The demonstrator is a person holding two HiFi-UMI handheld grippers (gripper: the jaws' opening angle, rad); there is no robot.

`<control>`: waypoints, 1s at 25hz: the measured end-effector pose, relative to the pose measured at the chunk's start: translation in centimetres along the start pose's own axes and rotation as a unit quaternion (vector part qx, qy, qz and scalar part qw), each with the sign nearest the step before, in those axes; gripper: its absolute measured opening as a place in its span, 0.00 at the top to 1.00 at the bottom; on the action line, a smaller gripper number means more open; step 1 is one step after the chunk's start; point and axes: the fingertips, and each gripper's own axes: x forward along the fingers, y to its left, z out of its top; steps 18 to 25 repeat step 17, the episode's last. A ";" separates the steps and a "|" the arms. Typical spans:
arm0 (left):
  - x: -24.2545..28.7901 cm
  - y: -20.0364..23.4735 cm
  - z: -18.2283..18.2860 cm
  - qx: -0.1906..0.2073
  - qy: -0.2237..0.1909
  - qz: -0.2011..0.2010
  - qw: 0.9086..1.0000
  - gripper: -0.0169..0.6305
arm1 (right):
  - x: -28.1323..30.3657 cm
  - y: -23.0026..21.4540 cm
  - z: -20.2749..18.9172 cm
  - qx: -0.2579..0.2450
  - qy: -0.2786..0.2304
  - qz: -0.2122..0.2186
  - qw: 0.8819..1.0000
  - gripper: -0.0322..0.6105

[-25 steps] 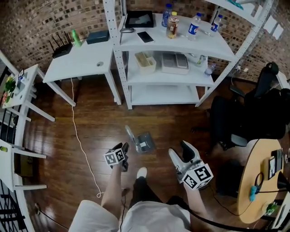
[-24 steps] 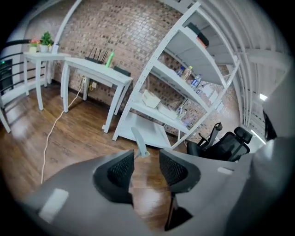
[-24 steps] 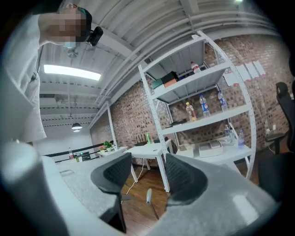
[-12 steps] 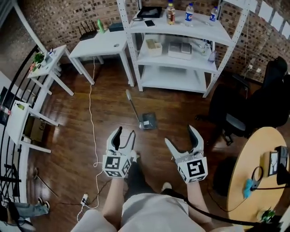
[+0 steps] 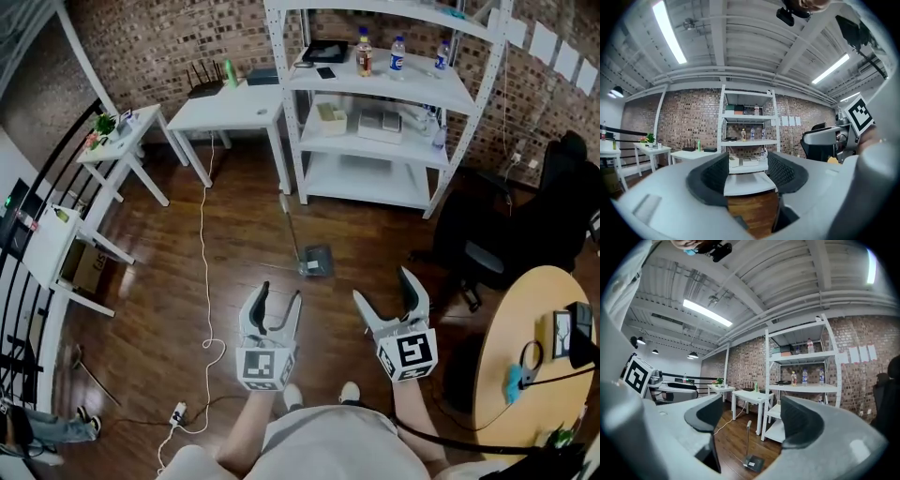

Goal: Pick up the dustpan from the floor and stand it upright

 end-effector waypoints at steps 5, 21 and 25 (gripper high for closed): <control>-3.3 2.0 0.8 0.013 -0.015 0.021 1.000 0.56 | 0.4 4.5 -0.1 0.007 0.000 0.026 1.000 0.38; -7.0 5.4 1.9 0.024 -0.033 0.038 0.998 0.56 | 1.0 9.3 1.2 0.027 -0.009 0.044 0.999 0.38; -7.0 5.4 1.9 0.024 -0.033 0.038 0.998 0.56 | 1.0 9.3 1.2 0.027 -0.009 0.044 0.999 0.38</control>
